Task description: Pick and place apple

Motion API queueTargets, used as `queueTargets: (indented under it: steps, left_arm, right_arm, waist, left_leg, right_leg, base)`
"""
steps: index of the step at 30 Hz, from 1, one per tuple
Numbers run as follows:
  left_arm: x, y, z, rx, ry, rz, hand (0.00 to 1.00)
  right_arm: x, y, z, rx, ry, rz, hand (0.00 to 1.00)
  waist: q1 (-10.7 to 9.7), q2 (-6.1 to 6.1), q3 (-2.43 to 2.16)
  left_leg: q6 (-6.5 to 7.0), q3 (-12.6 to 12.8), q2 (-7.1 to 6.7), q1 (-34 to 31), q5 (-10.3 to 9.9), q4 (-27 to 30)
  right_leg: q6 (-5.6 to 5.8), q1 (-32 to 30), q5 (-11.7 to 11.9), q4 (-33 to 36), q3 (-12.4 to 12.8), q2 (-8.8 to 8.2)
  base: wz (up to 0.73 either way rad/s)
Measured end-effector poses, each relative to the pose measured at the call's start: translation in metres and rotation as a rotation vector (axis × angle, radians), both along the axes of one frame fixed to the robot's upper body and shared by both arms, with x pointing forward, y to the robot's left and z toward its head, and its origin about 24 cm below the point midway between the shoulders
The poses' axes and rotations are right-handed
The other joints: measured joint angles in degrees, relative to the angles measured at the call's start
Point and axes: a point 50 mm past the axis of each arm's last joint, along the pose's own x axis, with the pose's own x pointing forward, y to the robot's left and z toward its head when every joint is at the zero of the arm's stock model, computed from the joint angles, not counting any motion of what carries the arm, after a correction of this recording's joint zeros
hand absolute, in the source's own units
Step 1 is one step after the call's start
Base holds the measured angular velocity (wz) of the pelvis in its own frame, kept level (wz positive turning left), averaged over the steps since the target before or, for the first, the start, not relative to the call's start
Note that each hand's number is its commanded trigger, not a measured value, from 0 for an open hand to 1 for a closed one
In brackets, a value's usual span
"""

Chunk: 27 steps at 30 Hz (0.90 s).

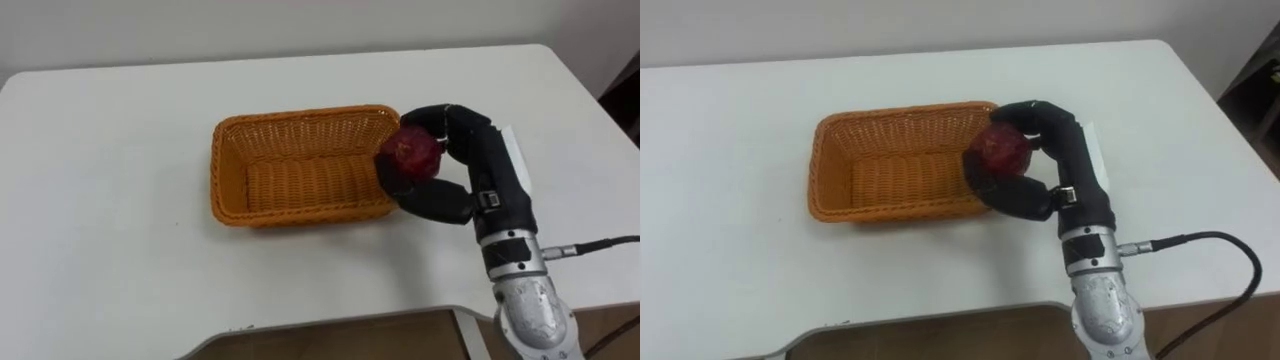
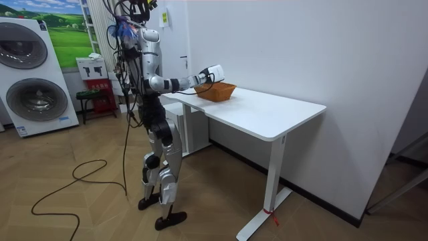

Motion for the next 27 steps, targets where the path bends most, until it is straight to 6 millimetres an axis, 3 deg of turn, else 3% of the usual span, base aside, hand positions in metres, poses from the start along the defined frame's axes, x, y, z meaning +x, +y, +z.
queueTargets:
  steps: [11,12,13,14,20,27]
  left_arm:
    - [-0.008,0.004,0.000,0.031,0.061,-0.061,0.00]
    - [-0.007,0.005,0.000,0.034,0.061,-0.062,0.00]
    - [-0.008,0.007,0.001,0.038,0.070,-0.061,0.00]
    - [-0.008,0.008,0.001,0.040,0.077,-0.060,0.00]
    - [-0.013,0.008,0.000,0.040,0.124,-0.063,0.00]
    - [-0.001,0.010,0.002,0.041,0.116,-0.147,0.00]
  right_arm:
    - [0.022,0.002,0.037,-0.044,-0.175,-0.001,1.00]
    - [0.025,-0.001,0.038,-0.042,-0.178,-0.007,0.83]
    - [0.030,-0.003,0.037,-0.044,-0.171,-0.015,0.05]
    - [0.032,-0.004,0.037,-0.047,-0.166,-0.018,0.00]
    - [0.055,-0.010,0.037,-0.073,-0.130,-0.056,0.00]
    - [0.082,-0.023,0.059,-0.046,-0.177,-0.117,0.00]
  waist:
    - [1.13,-1.54,-0.38]
    - [1.19,-1.88,-0.15]
    - [1.39,-1.98,-0.08]
    - [1.46,-2.23,-0.16]
    - [1.97,-3.15,0.17]
    - [2.58,-3.29,0.10]
  left_leg:
    - [-0.03,-2.09,-0.11,0.28,0.02,0.15]
    - [-0.02,-2.50,-0.17,0.37,0.03,0.26]
    - [-0.02,-2.52,-0.17,0.45,0.03,0.26]
    - [-0.02,-2.51,-0.17,0.45,0.03,0.27]
    - [-0.01,-2.78,-0.21,0.43,0.04,0.39]
    - [-0.02,-3.18,-0.21,0.06,0.05,0.59]
  right_leg:
    - [0.00,1.80,0.00,-1.07,-2.38,-0.31]
    - [0.01,2.25,0.00,-1.12,-3.10,-0.45]
    - [0.01,2.38,0.00,-1.12,-3.16,-0.47]
    - [0.01,2.38,0.00,-1.12,-3.17,-0.47]
    - [0.01,2.36,0.00,-1.06,-3.35,-0.54]
    - [0.03,2.24,0.01,-1.10,-4.84,-0.73]
  base:
    - [0.10]
    - [0.19]
    - [0.14]
    - [0.00]
    - [0.00]
    - [0.03]
